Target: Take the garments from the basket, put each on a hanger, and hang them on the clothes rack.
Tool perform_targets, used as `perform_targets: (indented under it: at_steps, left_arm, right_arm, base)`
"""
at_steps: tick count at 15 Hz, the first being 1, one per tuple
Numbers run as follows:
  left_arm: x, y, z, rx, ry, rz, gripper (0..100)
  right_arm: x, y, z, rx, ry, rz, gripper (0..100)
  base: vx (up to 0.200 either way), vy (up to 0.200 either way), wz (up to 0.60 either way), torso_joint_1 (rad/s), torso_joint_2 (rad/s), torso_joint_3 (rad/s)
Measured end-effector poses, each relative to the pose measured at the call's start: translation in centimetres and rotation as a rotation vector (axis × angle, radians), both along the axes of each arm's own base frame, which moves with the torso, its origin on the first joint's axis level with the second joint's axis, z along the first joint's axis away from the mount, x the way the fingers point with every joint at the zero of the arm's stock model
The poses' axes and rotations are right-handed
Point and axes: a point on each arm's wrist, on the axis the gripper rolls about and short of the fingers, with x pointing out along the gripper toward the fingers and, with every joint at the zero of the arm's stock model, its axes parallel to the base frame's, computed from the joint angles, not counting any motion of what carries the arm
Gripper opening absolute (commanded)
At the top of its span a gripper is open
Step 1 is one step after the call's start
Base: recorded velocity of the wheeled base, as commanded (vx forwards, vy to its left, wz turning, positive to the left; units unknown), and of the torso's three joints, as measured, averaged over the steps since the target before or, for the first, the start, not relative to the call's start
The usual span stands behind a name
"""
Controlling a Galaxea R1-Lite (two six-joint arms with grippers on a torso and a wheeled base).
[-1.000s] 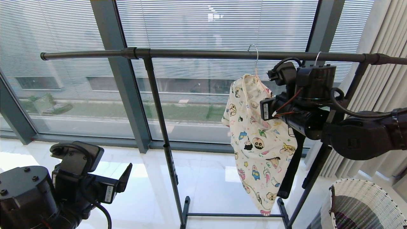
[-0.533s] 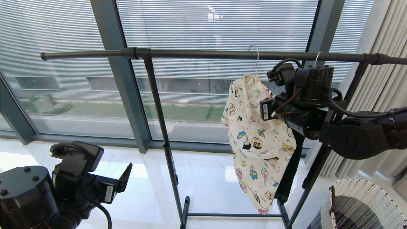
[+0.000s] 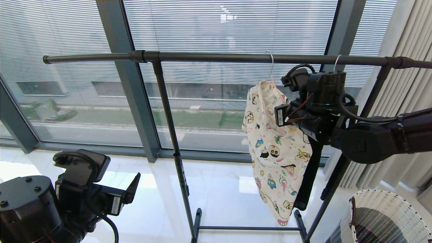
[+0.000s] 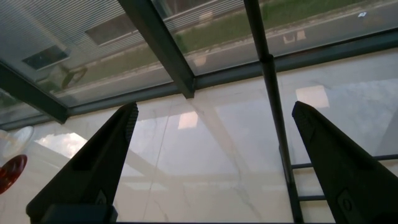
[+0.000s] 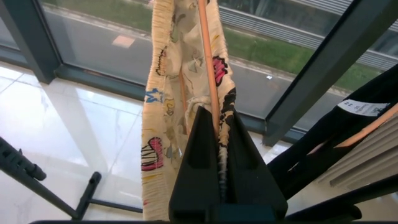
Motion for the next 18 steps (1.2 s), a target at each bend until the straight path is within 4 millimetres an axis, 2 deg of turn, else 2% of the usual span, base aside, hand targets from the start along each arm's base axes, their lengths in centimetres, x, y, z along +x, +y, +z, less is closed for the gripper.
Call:
perform_targets:
  at_steps: [4, 6, 8, 11, 13, 16, 18]
  left_arm:
    - [0.0, 0.1, 0.1, -0.001, -0.004, 0.003, 100]
    - [0.0, 0.3, 0.3, -0.005, -0.013, 0.015, 100]
    - [-0.1, 0.9, 0.4, -0.010, -0.023, 0.048, 100]
    - [-0.2, 2.4, 0.9, -0.018, -0.050, 0.129, 100]
    - [-0.8, 3.4, 1.1, -0.022, -0.069, 0.179, 100]
    - [-2.1, 4.4, 1.2, -0.005, -0.090, 0.219, 100]
    - [-2.9, 4.9, 1.3, -0.008, -0.110, 0.242, 100]
  right_arm:
    - [-0.5, -0.2, 0.8, 0.008, -0.015, 0.002, 100]
    - [-1.6, -1.1, 2.3, 0.007, -0.020, 0.001, 100]
    - [-3.7, -2.6, 4.1, -0.018, 0.014, -0.001, 100]
    - [-8.5, -6.7, 7.4, -0.048, 0.056, -0.016, 100]
    - [-12.4, -10.2, 8.6, -0.077, 0.095, -0.039, 100]
    - [-18.4, -15.3, 7.9, -0.141, 0.198, -0.098, 100]
    - [-21.3, -17.8, 6.9, -0.151, 0.217, -0.155, 100]
  base:
    - [0.000, 0.000, 0.00, 0.000, 0.00, 0.000]
    - [0.000, 0.000, 0.00, 0.000, 0.00, 0.000]
    - [0.000, 0.000, 0.00, 0.000, 0.00, 0.000]
    - [0.000, 0.000, 0.00, 0.000, 0.00, 0.000]
    - [-0.100, 0.000, 0.00, 0.001, 0.00, 0.004]
    - [-0.200, 0.000, 0.00, 0.010, 0.00, -0.001]
    - [-0.200, 0.000, 0.00, -0.010, 0.00, 0.010]
